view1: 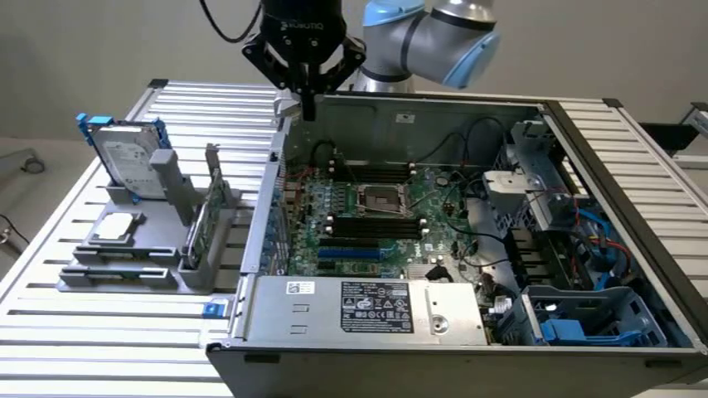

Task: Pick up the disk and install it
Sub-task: 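Reach for the disk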

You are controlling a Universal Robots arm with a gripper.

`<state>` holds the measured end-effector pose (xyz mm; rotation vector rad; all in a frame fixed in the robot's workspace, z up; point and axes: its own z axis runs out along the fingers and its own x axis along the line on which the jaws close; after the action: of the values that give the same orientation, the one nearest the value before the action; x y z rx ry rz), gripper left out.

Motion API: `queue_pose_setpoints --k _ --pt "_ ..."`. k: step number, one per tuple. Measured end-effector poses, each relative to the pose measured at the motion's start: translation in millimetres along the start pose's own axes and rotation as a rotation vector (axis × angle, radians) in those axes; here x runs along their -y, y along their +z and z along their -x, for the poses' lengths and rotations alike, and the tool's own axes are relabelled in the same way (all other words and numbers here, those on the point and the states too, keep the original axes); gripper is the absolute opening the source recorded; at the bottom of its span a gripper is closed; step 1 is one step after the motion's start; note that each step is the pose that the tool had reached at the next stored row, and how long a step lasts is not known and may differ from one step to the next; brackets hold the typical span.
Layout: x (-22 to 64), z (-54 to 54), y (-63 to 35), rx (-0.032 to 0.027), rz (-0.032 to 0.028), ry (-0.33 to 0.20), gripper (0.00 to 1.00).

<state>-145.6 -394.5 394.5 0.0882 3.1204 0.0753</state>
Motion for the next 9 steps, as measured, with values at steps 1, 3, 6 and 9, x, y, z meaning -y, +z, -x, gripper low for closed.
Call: queue_pose_setpoints --k 1,3,6,9 --pt "-0.9 -4.6 -0.1 -0.0008 -0.0001 0.0 0.11" --pt "-3.0 -13.7 -0.1 -0.0028 -0.0002 0.0 0.11" --pt "-6.6 -27.4 0.7 -0.003 -0.0002 0.0 0.11" --pt "-10.7 -41.6 2.7 -0.0029 -0.0002 0.0 0.11"
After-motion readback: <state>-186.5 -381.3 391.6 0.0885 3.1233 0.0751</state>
